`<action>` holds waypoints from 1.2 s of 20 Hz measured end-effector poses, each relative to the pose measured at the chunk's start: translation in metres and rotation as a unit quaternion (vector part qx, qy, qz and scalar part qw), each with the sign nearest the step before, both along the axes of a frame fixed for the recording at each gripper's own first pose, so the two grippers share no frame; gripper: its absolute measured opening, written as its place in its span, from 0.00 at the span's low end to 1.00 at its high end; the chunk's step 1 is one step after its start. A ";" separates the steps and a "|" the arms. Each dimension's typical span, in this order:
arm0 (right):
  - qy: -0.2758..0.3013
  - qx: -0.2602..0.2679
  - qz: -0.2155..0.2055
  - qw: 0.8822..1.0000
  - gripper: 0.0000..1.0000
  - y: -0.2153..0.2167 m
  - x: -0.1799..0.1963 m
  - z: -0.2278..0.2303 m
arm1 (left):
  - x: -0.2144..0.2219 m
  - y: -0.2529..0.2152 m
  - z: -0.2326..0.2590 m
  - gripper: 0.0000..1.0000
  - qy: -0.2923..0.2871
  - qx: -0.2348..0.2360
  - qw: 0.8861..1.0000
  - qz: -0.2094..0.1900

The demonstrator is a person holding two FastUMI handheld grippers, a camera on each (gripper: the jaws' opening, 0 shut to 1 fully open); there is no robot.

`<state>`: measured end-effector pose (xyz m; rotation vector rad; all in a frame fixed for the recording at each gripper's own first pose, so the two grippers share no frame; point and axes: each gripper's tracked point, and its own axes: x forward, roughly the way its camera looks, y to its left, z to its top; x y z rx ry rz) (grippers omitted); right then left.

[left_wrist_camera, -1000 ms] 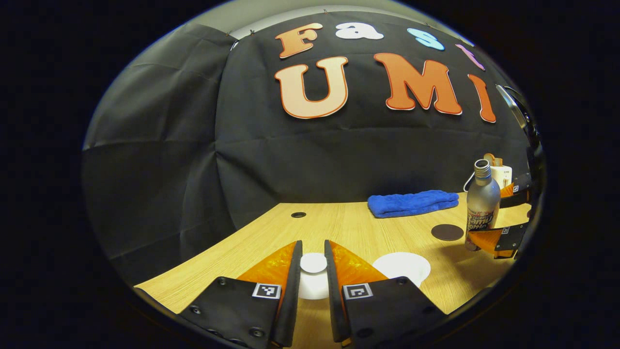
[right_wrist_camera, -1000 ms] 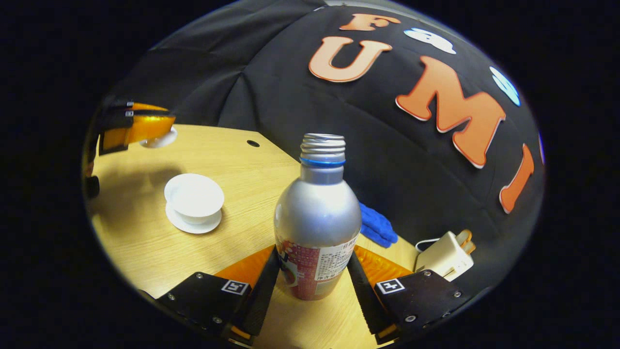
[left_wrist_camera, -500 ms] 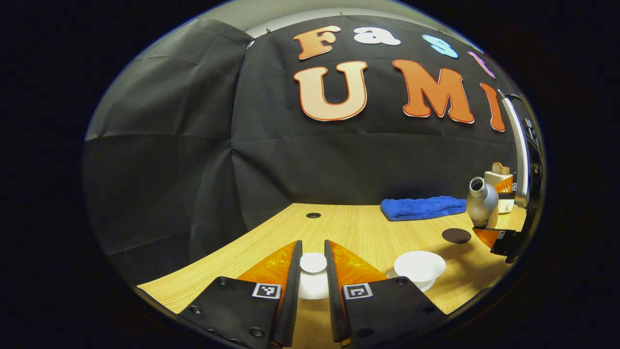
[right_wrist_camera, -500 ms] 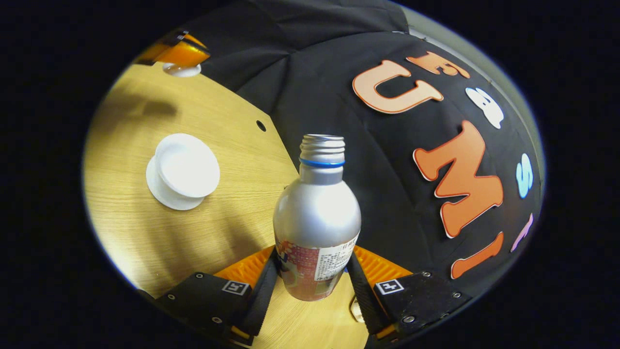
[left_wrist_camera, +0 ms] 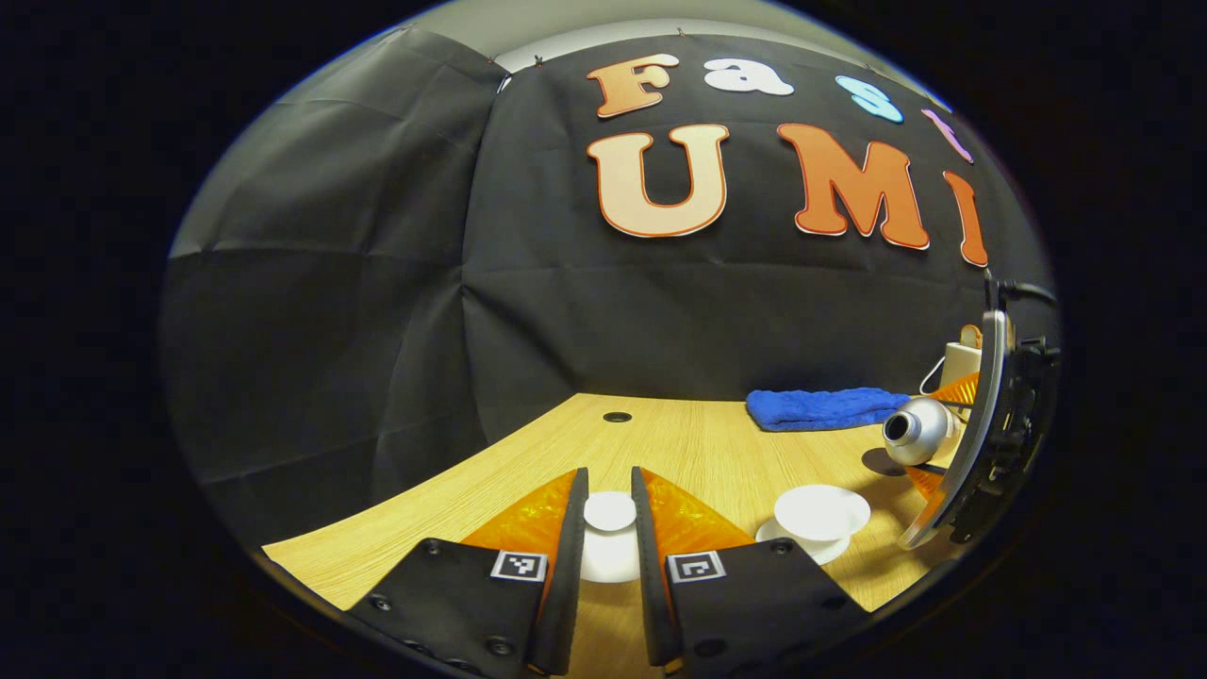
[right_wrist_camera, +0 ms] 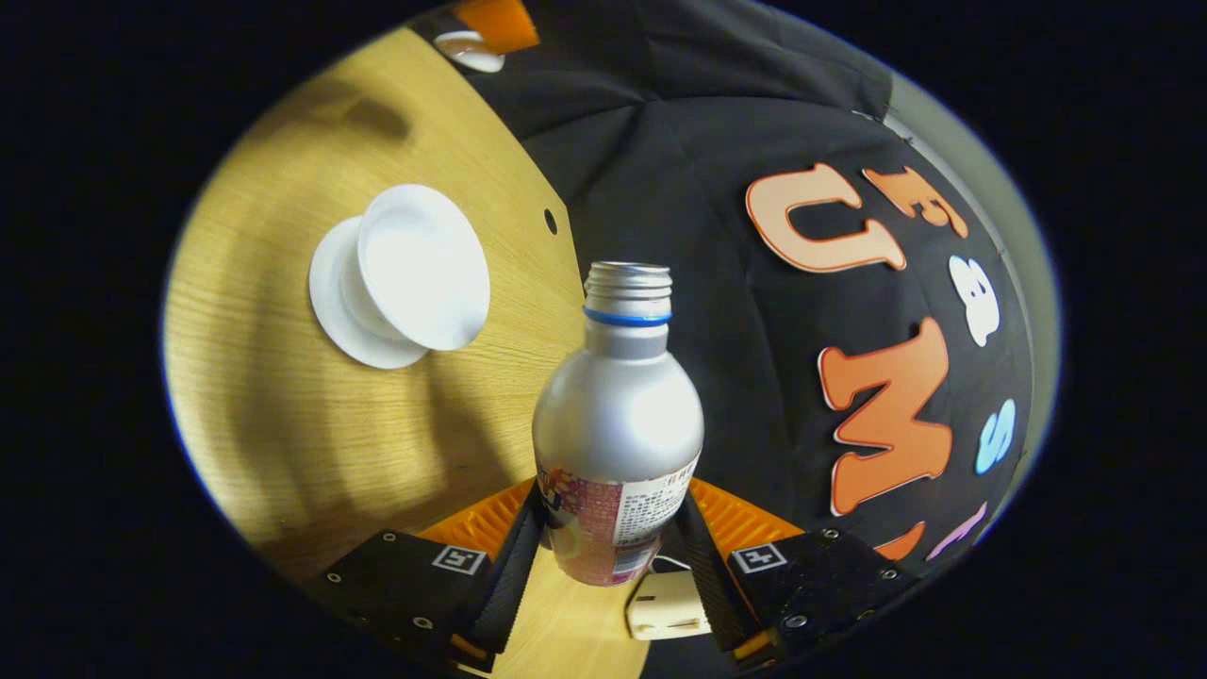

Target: Open the teacup lid with one hand, grasp the water bottle and pour water into the teacup with the other hand; after pouring, place the water bottle on the coaster and then close the teacup lid.

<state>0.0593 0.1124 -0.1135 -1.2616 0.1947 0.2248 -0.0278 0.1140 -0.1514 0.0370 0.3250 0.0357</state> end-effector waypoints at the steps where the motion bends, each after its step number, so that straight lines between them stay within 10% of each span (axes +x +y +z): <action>1: -0.005 -0.013 0.005 1.000 0.80 0.001 0.000 0.001 | 0.000 0.002 0.001 0.33 -0.001 -0.001 1.000 0.002; 24: -0.124 -0.220 0.102 0.962 0.77 0.016 0.019 0.051 | -0.006 0.027 -0.002 0.30 0.003 -0.016 1.000 0.021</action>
